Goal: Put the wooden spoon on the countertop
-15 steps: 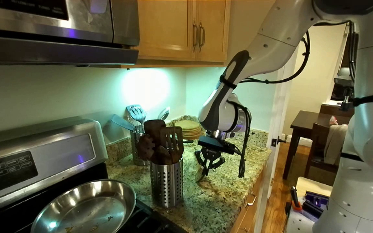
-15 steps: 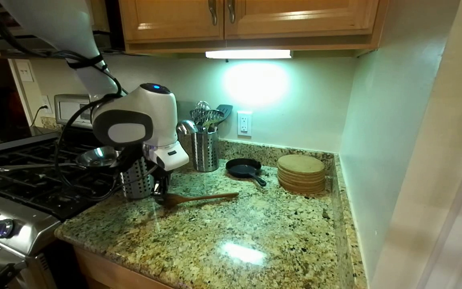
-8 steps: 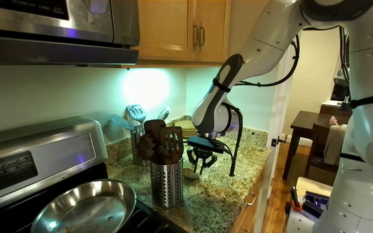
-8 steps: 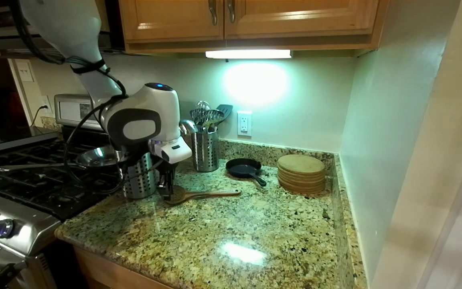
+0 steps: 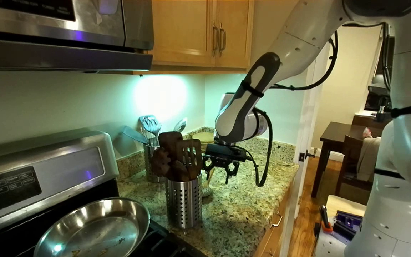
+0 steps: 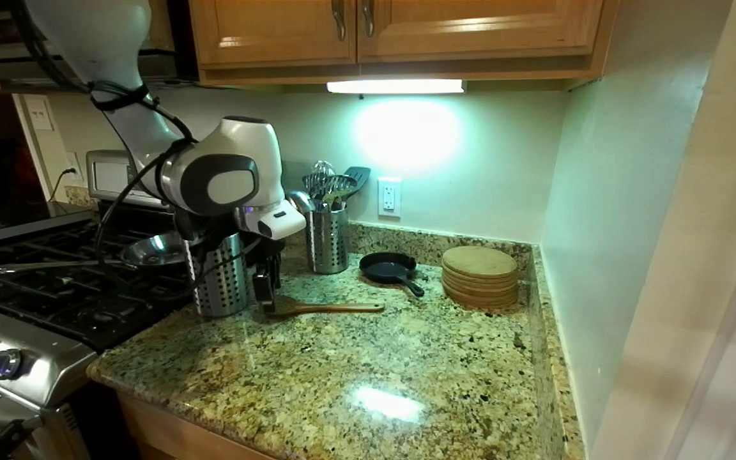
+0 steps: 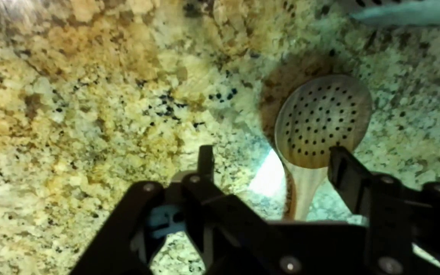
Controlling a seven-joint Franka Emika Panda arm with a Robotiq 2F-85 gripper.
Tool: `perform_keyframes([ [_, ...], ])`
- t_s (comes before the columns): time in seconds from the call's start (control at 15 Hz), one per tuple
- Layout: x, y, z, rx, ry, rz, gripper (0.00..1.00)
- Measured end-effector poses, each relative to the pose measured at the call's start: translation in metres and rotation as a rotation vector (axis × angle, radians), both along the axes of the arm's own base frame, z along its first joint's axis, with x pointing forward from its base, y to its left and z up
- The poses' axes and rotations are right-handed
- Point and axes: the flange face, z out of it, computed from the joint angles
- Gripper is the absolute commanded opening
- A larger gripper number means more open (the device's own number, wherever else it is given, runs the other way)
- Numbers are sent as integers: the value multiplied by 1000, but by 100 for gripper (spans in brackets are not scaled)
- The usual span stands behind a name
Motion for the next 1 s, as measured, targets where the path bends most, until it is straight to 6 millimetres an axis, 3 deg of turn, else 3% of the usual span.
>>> perform_keyframes([
  [0.27, -10, 25, 70, 35, 16, 169, 100],
  [0.6, -49, 47, 160, 94, 119, 399, 100],
  [0.8, -66, 51, 197, 82, 187, 476, 100],
  [1.0, -69, 54, 217, 74, 203, 522, 100],
])
